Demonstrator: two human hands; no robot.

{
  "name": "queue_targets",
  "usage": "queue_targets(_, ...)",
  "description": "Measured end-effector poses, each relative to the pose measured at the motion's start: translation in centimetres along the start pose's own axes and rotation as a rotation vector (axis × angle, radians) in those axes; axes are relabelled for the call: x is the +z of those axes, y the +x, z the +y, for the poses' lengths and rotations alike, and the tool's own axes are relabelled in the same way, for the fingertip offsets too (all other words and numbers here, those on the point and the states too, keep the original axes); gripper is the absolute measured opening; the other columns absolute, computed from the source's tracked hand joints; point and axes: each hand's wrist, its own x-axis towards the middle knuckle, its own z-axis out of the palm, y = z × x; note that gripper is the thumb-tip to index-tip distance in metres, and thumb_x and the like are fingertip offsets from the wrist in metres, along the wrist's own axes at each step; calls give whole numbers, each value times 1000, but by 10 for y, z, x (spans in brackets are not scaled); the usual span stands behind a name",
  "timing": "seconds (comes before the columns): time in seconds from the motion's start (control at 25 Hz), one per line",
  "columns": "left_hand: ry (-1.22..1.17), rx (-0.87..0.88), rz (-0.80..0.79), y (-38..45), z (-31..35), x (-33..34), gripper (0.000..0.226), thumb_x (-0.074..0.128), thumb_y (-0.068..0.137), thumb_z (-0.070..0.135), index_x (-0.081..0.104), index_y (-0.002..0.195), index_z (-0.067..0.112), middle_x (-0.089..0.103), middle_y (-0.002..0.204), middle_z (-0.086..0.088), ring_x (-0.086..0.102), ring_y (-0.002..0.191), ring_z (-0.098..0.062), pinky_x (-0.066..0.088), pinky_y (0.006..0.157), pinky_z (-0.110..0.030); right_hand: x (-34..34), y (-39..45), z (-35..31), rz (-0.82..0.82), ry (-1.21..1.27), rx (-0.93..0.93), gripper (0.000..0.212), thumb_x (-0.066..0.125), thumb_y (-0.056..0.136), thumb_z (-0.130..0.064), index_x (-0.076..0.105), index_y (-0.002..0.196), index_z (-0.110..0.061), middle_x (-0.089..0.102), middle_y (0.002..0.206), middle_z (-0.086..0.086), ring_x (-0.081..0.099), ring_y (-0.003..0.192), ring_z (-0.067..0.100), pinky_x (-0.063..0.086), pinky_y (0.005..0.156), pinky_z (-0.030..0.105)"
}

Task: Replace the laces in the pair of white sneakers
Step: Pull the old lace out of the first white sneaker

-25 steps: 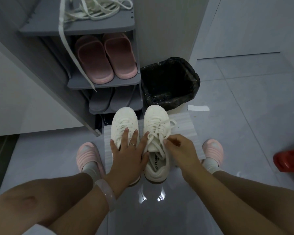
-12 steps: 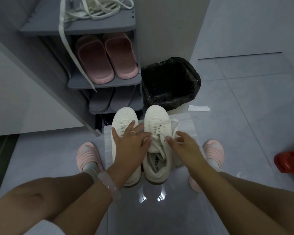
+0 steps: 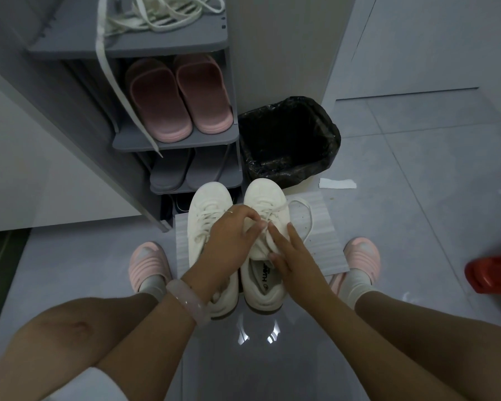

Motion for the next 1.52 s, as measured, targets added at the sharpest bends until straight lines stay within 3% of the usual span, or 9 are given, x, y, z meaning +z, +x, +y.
queue_targets(0.2, 328, -37, -71, -7, -7, -4, 25, 58, 87, 36, 69, 93, 14, 68, 93, -1, 61, 90, -19, 40, 86, -32, -4, 1, -1, 24, 226, 107, 79, 54, 93, -28, -8, 141, -39, 21, 155, -1, 29, 139, 17, 31, 107, 31)
queue_targets(0.4, 306, 93, 220, -2, 3, -12, 25, 55, 87, 29, 66, 77, 9, 69, 76, -4, 63, 75, -24, 44, 88, -45, -6, 1, 0, -34, 195, 165, 81, 54, 92, -34, -3, 148, -29, 27, 153, 2, 34, 136, 21, 30, 105, 31)
queue_targets(0.52, 446, -91, -74, -10, 4, -11, 30, 50, 90, 44, 62, 93, 17, 65, 93, 4, 58, 94, -14, 27, 105, -40, -5, 0, 0, -26, 214, 181, 81, 56, 90, -35, -1, 148, -30, 30, 152, 2, 36, 135, 21, 31, 105, 32)
queue_targets(0.68, 363, -48, -70, -12, 3, -6, 19, 54, 91, 30, 58, 79, 16, 59, 75, 11, 58, 81, -18, 33, 102, -43, -6, 0, 1, -21, 147, 130, 75, 52, 93, -33, 2, 148, -29, 18, 156, 0, 26, 141, 17, 28, 109, 32)
queue_targets(0.88, 219, -9, 328, 1, 12, -24, 25, 45, 83, 23, 63, 80, 5, 67, 75, -8, 60, 72, -28, 44, 81, -40, -3, -5, 0, -60, -65, 40, 62, 34, 99, -38, -7, 145, -37, -1, 159, -4, 15, 144, 16, 27, 110, 35)
queue_targets(1.04, 432, -147, -164, -8, 11, -13, 27, 47, 92, 37, 57, 110, 19, 65, 101, 3, 57, 104, -18, 26, 108, -44, -3, -7, 2, -101, -216, 85, 59, 14, 92, -61, -18, 138, -41, -2, 159, 2, 12, 145, 19, 22, 113, 42)
queue_targets(1.2, 552, -146, -183, -12, 11, -11, 30, 37, 98, 34, 61, 99, 16, 66, 100, 1, 57, 104, -18, 21, 111, -42, -5, -9, 8, -87, -544, 164, 113, -43, 45, -74, -15, 146, -33, 2, 158, 0, 4, 146, 22, 4, 114, 55)
queue_targets(1.44, 414, 39, 386, 0, 23, -55, 26, 47, 91, 21, 67, 84, 5, 59, 62, -10, 57, 64, -29, 42, 86, -51, -7, -5, 8, -257, -450, 394, 68, 6, 87, -68, -17, 144, -40, 5, 157, 9, 10, 142, 35, 12, 109, 63)
queue_targets(1.52, 441, -54, 171, -2, 26, -60, 28, 46, 93, 33, 64, 95, 11, 67, 81, -8, 61, 80, -28, 36, 96, -52, -8, -6, 7, -265, -417, 398, 68, 7, 87, -68, -17, 144, -41, 4, 157, 10, 9, 142, 36, 14, 109, 63)
